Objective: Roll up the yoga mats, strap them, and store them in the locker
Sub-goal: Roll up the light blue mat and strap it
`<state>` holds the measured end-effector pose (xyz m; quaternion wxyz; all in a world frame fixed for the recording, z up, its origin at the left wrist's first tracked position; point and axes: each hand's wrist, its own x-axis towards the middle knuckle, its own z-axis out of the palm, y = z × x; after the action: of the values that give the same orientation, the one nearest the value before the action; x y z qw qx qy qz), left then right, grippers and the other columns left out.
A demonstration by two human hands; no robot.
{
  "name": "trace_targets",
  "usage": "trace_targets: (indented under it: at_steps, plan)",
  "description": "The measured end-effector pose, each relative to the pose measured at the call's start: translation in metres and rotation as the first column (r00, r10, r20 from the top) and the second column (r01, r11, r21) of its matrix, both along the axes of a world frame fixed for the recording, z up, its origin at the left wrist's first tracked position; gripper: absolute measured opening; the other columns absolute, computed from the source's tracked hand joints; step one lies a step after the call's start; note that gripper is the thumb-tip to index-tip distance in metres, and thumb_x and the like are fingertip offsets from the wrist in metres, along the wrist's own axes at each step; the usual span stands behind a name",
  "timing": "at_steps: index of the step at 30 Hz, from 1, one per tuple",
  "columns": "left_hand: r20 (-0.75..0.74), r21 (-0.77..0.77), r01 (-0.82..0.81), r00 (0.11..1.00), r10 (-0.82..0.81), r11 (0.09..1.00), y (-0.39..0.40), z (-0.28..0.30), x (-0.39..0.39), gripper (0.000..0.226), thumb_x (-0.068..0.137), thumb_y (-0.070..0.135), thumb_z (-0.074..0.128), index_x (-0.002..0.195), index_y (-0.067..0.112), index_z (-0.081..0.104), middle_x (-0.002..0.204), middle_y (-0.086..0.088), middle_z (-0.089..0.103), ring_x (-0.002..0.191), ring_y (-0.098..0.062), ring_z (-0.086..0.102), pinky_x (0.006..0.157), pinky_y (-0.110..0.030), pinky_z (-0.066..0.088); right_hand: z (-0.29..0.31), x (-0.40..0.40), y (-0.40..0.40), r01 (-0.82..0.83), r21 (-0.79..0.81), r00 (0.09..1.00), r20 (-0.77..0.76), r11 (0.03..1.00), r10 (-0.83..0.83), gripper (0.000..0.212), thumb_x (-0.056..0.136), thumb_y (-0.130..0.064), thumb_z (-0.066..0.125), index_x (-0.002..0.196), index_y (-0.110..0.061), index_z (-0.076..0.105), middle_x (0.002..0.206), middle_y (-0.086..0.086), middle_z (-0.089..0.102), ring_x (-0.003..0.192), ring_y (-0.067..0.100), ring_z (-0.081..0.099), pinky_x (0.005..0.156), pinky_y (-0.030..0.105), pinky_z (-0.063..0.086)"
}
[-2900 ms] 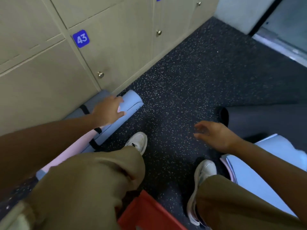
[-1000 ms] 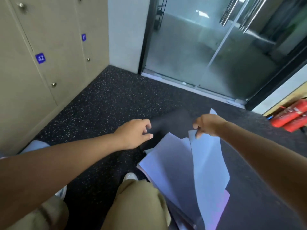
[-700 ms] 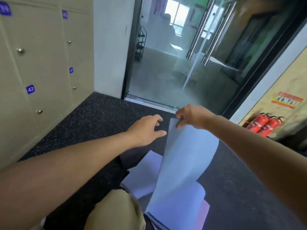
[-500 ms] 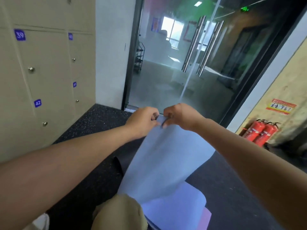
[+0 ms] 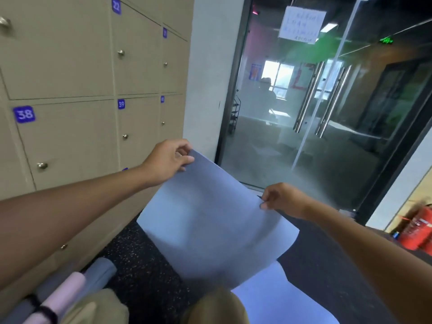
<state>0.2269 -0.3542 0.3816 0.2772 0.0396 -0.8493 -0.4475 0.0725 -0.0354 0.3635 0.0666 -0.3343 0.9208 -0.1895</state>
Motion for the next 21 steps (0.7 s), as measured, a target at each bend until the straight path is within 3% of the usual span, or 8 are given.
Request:
trace_targets:
  at_steps: [3,5,7,11,16,19,21]
  plan:
    - [0.006,-0.104,0.021,1.0,-0.02,0.994,-0.03,0.017,0.035,0.01,0.092,0.003,0.074,0.096,0.006,0.066,0.092,-0.02,0.07,0.08,-0.018,0.063,0.079,-0.034,0.052,0.014,0.023,-0.03,-0.016,-0.177,1.0,-0.016,0.984,0.013,0.014,0.088,-0.021,0.08,0.083,-0.019,0.067,0.078,-0.001,0.065,0.068,0.017,0.056,0.056,0.021,0.043]
    - [0.003,-0.138,-0.007,1.0,0.008,0.99,-0.047,0.029,0.059,0.012,0.089,0.008,0.079,0.094,0.012,0.068,0.093,-0.015,0.072,0.08,-0.015,0.064,0.077,-0.033,0.051,0.029,0.042,-0.047,-0.033,-0.272,0.998,-0.054,0.962,0.018,0.013,0.092,-0.02,0.075,0.086,-0.014,0.066,0.078,0.001,0.062,0.063,0.014,0.053,0.047,0.016,0.039]
    - [-0.016,-0.186,-0.053,0.999,0.051,0.981,-0.06,0.042,0.08,0.011,0.088,0.012,0.081,0.089,0.014,0.07,0.088,-0.009,0.071,0.075,-0.011,0.061,0.074,-0.031,0.047,0.047,0.062,-0.062,-0.078,-0.318,0.99,-0.139,0.945,0.035,0.014,0.094,-0.023,0.073,0.084,-0.019,0.063,0.077,-0.001,0.062,0.062,0.012,0.053,0.046,0.013,0.037]
    - [-0.024,-0.318,-0.104,0.995,0.102,0.942,-0.066,0.061,0.123,0.009,0.091,0.02,0.078,0.084,0.019,0.072,0.082,0.006,0.071,0.072,-0.004,0.06,0.071,-0.024,0.045,0.08,0.105,-0.077,-0.151,-0.284,0.948,-0.313,0.947,0.058,0.013,0.094,-0.025,0.072,0.085,-0.022,0.063,0.078,-0.01,0.06,0.071,0.007,0.056,0.057,0.017,0.036]
    - [0.015,-0.423,-0.113,0.991,0.132,0.899,-0.054,0.07,0.182,0.012,0.095,0.028,0.072,0.085,0.023,0.073,0.081,0.013,0.071,0.077,-0.008,0.063,0.072,-0.027,0.046,0.104,0.167,-0.068,-0.252,-0.227,0.898,-0.416,0.941,0.14,0.01,0.095,-0.023,0.071,0.09,-0.018,0.064,0.081,-0.017,0.055,0.076,0.0,0.053,0.063,0.009,0.036]
    - [0.023,-0.446,-0.122,0.989,0.148,0.887,-0.037,0.065,0.222,0.017,0.095,0.031,0.071,0.081,0.023,0.073,0.076,0.009,0.068,0.066,-0.004,0.054,0.064,-0.024,0.041,0.106,0.211,-0.051,-0.312,-0.185,0.864,-0.464,0.932,0.198,0.01,0.094,-0.025,0.072,0.09,-0.024,0.063,0.086,-0.016,0.057,0.081,0.009,0.055,0.071,0.02,0.042]
    - [0.04,-0.434,-0.121,0.987,0.154,0.893,-0.024,0.057,0.253,0.018,0.094,0.035,0.072,0.079,0.027,0.074,0.075,0.009,0.069,0.065,-0.005,0.056,0.068,-0.028,0.044,0.097,0.243,-0.032,-0.365,-0.152,0.839,-0.481,0.919,0.254,0.012,0.093,-0.026,0.073,0.089,-0.026,0.062,0.087,-0.013,0.06,0.082,0.01,0.056,0.075,0.024,0.044]
